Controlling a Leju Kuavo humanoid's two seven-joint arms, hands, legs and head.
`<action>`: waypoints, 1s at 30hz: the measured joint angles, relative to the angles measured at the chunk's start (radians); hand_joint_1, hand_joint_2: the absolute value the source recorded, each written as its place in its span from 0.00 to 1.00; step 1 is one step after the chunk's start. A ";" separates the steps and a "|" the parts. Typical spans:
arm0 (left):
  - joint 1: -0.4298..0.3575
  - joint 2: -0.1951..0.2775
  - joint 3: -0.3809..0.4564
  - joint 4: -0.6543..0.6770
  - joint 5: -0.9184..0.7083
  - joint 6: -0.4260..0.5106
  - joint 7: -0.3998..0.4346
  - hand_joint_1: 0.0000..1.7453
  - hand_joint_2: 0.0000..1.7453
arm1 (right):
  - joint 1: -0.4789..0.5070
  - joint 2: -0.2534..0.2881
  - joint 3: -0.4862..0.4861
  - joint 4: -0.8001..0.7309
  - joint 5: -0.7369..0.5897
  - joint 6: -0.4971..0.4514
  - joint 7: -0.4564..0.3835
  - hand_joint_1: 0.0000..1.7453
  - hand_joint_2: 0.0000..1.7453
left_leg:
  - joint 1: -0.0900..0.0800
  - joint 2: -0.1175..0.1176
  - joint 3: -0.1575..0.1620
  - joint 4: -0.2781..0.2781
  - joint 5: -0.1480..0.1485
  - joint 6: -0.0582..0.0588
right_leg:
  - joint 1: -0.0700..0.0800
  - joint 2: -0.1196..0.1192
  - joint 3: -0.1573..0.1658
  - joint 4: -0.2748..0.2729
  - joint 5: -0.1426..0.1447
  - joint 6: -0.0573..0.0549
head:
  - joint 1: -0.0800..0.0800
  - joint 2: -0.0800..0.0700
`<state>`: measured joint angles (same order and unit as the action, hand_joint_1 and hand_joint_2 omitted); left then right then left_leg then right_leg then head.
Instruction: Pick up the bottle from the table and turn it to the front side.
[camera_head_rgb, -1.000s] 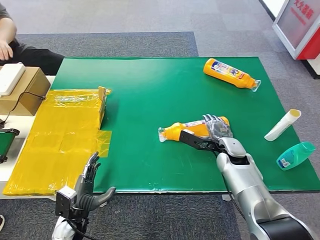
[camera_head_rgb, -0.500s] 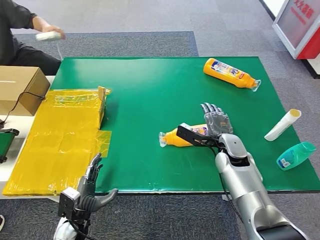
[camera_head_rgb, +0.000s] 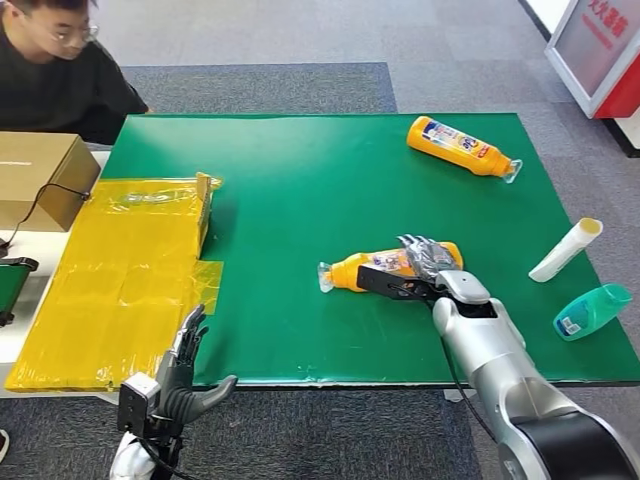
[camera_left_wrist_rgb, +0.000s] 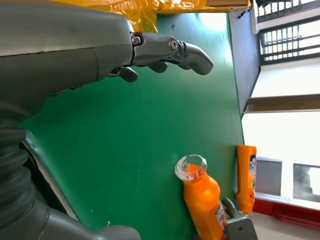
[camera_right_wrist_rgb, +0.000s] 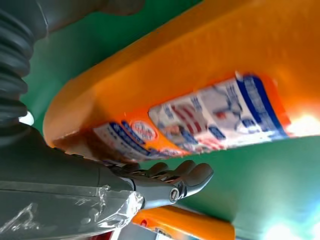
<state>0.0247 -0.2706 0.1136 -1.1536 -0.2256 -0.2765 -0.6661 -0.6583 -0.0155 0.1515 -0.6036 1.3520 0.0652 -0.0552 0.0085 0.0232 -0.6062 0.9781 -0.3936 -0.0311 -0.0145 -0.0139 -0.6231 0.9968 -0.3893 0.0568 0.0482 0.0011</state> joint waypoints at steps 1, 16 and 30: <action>-0.001 0.002 -0.004 0.002 0.002 0.001 0.000 0.00 1.00 | -0.013 -0.002 0.003 0.022 0.001 0.005 -0.002 0.00 1.00 | 0.000 0.000 0.000 0.000 0.000 0.000 | 0.000 0.000 0.000 0.000 0.000 0.000 | 0.000 0.000; -0.004 0.024 -0.030 0.027 0.030 0.017 0.000 0.00 1.00 | -0.086 -0.015 0.024 0.143 -0.021 -0.003 -0.048 1.00 1.00 | 0.000 0.000 0.000 0.000 0.000 0.000 | 0.000 0.000 0.000 0.000 0.000 0.000 | 0.000 0.000; 0.010 0.017 0.005 0.015 0.021 -0.046 0.010 0.00 1.00 | 0.248 0.020 0.023 -0.400 -0.397 -0.048 -0.165 1.00 1.00 | 0.000 -0.001 -0.001 0.000 -0.002 -0.001 | 0.000 -0.001 -0.001 0.000 -0.002 0.000 | 0.000 0.000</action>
<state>0.0343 -0.2537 0.1186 -1.1386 -0.2042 -0.3222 -0.6557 -0.4108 0.0047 0.1746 -1.0039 0.9550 0.0171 -0.2207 0.0087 0.0223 -0.6073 0.9781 -0.3952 -0.0318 -0.0140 -0.0148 -0.6241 0.9969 -0.3916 0.0566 0.0481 0.0011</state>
